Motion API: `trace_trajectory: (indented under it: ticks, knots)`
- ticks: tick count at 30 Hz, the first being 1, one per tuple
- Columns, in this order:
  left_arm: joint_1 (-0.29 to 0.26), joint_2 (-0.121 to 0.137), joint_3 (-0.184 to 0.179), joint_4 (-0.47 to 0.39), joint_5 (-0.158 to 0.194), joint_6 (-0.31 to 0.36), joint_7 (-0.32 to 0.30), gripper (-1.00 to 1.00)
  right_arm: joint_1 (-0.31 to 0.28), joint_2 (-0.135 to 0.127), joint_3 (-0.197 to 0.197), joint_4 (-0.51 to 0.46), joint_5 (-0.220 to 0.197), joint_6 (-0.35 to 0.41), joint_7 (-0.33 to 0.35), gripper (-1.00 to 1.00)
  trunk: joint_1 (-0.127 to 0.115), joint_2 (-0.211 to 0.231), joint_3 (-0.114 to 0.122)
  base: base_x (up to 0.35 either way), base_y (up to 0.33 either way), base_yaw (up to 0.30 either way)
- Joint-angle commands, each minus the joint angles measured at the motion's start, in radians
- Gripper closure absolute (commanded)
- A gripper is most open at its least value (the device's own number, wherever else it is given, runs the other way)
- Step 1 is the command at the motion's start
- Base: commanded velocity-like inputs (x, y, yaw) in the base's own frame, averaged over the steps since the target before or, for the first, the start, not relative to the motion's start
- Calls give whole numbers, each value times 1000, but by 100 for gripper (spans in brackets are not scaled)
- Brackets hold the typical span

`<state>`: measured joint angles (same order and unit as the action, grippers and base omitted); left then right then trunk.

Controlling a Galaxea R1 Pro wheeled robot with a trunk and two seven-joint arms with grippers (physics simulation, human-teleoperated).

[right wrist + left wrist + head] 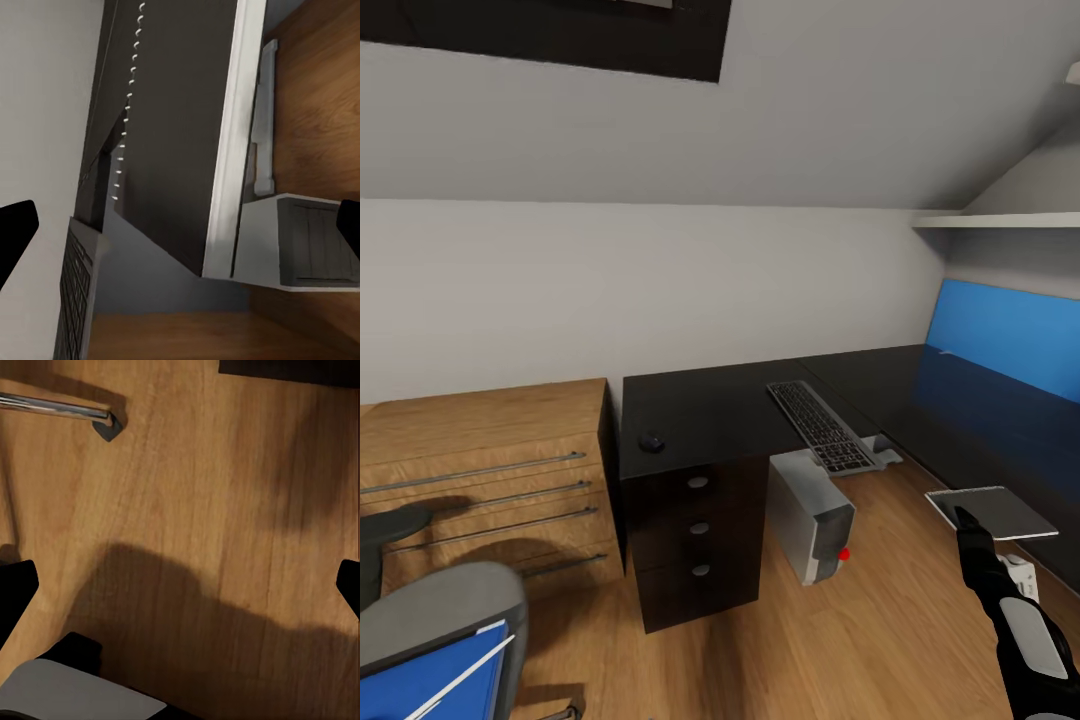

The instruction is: In the bedroom, organize the workspace by keeping the computer under the desk, ensuring the monitor is on the desk, placing the keyboard on the desk next to the monitor, placing the mouse on the desk next to the keyboard, moving the folder from the swivel chair onto the desk next to the mouse, stacking the notebook on top of the folder with the pen on top of the notebook, and positioning the swivel chair next to the desk.

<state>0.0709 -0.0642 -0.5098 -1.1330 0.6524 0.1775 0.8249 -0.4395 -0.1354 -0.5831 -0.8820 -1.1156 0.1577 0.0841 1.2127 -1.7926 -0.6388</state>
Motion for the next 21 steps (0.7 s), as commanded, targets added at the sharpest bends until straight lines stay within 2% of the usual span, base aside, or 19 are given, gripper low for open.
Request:
trace_trajectory:
  ticks: [1, 7, 21]
  knots:
    - [0, 0, -5, -2, 3, 5, 5, -100, -1, 0, -3, 0, -7, 6, 3, -100, 0, 0, -1, 80, 0, 0]
    - [0, 3, -66, -1, 2, 4, 6, -100, -1, 0, -3, 0, -7, 6, 3, -100, 0, 0, -1, 31, 0, 0]
    - [0, 4, -77, 4, 4, 1, 7, -100, -1, -1, -4, 0, -7, 4, 3, -100, 0, 0, -1, 2, 0, 0]
